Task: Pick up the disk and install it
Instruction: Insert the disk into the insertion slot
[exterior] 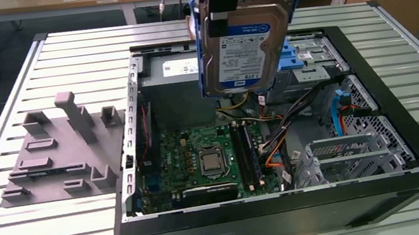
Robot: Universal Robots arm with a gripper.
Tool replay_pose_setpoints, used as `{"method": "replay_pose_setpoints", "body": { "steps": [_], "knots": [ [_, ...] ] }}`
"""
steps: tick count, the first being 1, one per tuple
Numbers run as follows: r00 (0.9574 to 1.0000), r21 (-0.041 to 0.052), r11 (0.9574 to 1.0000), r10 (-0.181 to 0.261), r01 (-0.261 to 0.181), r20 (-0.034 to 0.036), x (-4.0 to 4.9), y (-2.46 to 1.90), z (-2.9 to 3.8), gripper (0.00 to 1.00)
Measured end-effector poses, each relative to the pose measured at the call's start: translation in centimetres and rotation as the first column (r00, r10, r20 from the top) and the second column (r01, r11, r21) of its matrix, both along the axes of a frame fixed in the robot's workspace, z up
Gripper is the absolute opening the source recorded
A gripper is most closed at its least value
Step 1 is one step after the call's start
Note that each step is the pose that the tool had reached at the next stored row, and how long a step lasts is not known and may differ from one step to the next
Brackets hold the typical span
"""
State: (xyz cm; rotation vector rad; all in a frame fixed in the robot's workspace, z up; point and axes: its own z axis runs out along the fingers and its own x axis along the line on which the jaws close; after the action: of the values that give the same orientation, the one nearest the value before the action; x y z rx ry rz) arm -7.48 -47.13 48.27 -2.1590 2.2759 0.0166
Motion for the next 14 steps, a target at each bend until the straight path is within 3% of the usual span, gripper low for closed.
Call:
{"method": "replay_pose_setpoints", "body": {
  "steps": [14],
  "knots": [
    [1.0000, -0.0003, 1.0000, 0.000, 0.000, 0.0001, 1.18, -1.04, -0.01, 0.36]
  ]
}}
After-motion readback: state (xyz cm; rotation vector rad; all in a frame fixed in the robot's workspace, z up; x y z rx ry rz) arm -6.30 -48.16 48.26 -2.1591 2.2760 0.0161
